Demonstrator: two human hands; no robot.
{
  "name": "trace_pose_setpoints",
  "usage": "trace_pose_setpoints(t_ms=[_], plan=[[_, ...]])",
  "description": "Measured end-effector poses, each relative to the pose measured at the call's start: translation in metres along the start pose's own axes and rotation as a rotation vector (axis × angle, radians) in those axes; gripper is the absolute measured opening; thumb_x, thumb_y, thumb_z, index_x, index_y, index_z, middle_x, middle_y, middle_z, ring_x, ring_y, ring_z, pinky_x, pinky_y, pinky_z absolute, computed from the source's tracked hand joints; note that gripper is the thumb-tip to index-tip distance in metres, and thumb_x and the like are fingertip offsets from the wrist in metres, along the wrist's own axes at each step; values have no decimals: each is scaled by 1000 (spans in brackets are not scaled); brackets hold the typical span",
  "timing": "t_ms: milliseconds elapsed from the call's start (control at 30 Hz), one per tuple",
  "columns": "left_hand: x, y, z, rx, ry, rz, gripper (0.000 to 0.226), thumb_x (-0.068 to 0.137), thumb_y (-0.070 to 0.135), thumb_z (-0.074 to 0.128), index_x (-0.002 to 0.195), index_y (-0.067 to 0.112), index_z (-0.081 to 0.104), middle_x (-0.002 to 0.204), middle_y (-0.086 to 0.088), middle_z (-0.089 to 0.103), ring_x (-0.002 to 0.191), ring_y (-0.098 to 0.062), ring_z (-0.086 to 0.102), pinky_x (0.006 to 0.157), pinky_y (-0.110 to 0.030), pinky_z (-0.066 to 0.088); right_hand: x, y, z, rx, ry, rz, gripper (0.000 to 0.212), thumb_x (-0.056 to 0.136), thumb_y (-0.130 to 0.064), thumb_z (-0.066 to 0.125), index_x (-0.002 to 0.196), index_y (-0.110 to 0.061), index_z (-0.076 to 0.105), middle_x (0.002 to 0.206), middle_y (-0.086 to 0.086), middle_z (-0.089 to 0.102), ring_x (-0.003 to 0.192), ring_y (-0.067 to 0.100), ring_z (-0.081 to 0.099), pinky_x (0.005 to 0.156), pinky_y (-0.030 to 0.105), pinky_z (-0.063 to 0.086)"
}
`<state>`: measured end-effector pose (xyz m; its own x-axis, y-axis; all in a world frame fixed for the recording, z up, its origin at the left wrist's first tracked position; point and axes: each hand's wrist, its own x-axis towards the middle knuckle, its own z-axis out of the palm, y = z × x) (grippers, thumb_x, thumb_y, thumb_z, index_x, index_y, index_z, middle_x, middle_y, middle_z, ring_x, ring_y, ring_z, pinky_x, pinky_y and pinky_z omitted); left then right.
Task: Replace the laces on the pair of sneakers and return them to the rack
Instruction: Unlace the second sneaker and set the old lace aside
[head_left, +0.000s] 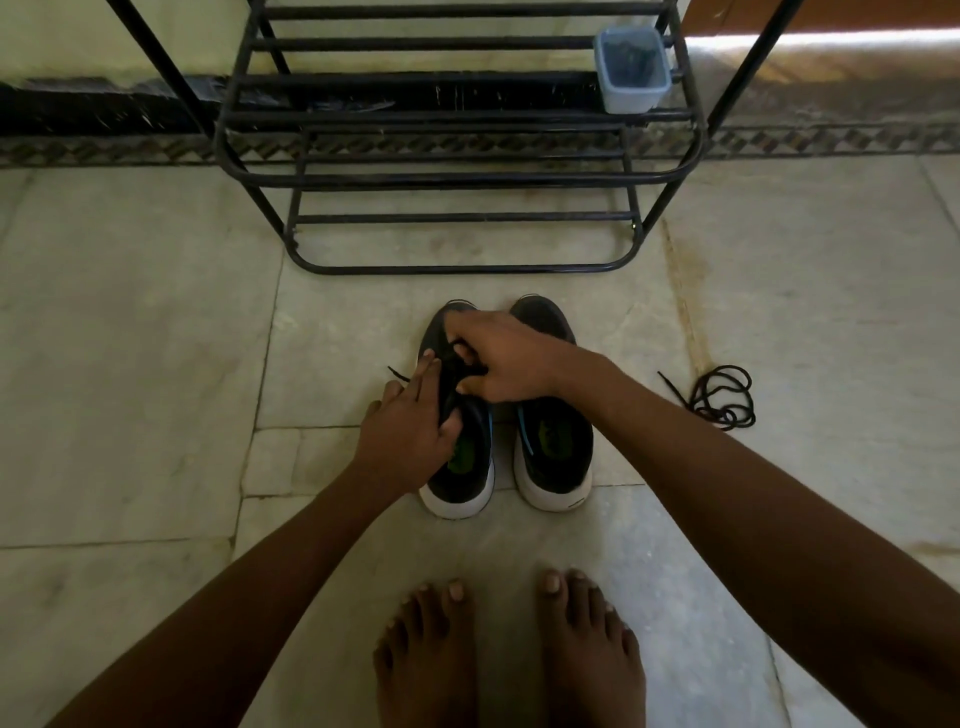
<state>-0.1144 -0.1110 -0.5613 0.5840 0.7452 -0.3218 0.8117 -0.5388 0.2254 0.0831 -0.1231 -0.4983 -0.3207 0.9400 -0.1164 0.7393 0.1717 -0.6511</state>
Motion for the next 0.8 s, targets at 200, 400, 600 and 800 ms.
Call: trace_pose_setpoints(t_ms=[200, 400, 600, 800], plan=[[-1, -1, 0, 27, -4, -4, 85, 90, 61, 17, 161, 15, 16, 171, -4, 16, 128, -37, 47, 95, -50, 47, 7, 2, -4, -139, -113, -62, 38, 80, -7, 68, 99, -19, 38, 75, -10, 42, 64, 3, 42, 56, 28, 41], [-1, 2, -1, 83, 1, -9, 83, 91, 57, 21, 162, 15, 13, 172, -2, 11, 130, -35, 45, 94, -47, 46, 2, 9, 3, -98, -65, -69, 24, 84, -2, 64, 99, -9, 47, 72, -10, 44, 61, 5, 45, 53, 29, 38], [0, 0, 2, 92, 11, -3, 84, 90, 58, 17, 161, 15, 12, 171, -5, 13, 122, -34, 49, 91, -46, 48, -11, 16, 8, 283, 471, 113, 25, 87, -7, 73, 95, -9, 49, 77, -9, 51, 66, 2, 52, 65, 16, 47], [0, -2, 4, 75, 15, -3, 82, 92, 58, 20, 161, 16, 12, 172, -3, 10, 123, -33, 48, 94, -46, 47, -20, 33, 4, 59, 185, 136, 47, 87, -16, 76, 130, -18, 59, 82, -5, 62, 72, 9, 62, 69, 25, 56]])
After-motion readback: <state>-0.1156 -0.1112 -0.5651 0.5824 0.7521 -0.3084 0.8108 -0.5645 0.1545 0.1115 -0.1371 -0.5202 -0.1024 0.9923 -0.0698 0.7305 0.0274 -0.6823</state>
